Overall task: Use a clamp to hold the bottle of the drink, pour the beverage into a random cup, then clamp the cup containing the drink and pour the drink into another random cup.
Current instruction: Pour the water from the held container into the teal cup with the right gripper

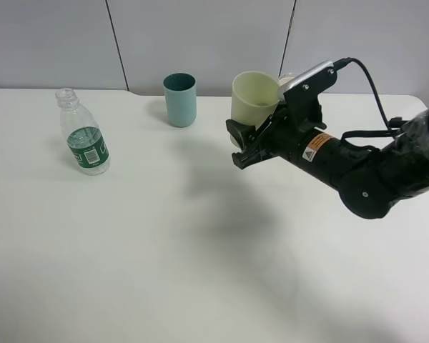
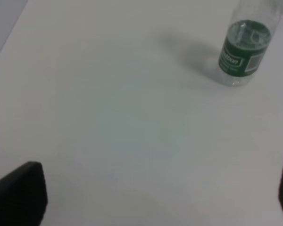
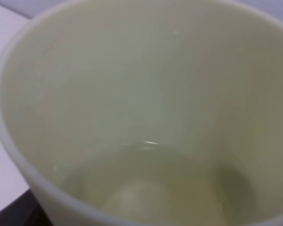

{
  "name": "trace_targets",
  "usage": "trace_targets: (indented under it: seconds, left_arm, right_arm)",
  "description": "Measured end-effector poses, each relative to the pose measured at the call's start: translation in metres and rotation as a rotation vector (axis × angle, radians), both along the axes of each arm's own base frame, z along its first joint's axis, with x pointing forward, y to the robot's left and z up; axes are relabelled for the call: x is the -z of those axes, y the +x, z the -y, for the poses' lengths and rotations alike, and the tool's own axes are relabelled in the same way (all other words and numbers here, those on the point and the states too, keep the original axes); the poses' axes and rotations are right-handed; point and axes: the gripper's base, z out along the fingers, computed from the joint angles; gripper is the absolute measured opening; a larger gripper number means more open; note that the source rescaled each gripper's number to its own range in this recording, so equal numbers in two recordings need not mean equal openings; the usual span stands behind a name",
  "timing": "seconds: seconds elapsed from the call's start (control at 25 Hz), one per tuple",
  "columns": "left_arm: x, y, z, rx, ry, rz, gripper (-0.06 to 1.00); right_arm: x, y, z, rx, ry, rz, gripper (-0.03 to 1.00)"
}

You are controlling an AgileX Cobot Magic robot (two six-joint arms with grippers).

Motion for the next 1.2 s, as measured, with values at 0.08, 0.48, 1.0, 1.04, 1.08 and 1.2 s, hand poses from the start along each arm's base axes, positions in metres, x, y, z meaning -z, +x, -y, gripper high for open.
trace_targets:
  seconds: [0.08, 0.48, 1.0, 1.04, 1.08, 1.2]
  left_arm:
    - [0.000, 0.000, 0.000, 0.000, 0.000, 0.000, 1.00]
    - [0.000, 0.000, 0.000, 0.000, 0.000, 0.000, 1.00]
    - [0.000, 0.000, 0.000, 0.000, 0.000, 0.000, 1.00]
    - [0.000, 0.000, 0.000, 0.000, 0.000, 0.000, 1.00]
    - [0.000, 0.000, 0.000, 0.000, 0.000, 0.000, 1.00]
    - [0.000, 0.000, 0.000, 0.000, 0.000, 0.000, 1.00]
  right_arm:
    - [-0.008, 0.000, 0.002, 0.019, 0.011, 0.007, 0.01]
    - [-0.043, 0.036, -0.011, 0.028, -0.061, -0.076, 0.01]
    - [-0.102, 0.091, -0.021, 0.013, -0.107, -0.176, 0.01]
    - [-0.105, 0.096, -0.022, 0.016, -0.127, -0.179, 0.01]
    - [-0.105, 0.100, -0.023, 0.024, -0.152, -0.192, 0.01]
    - [-0.100, 0.115, -0.025, 0.066, -0.213, -0.237, 0.01]
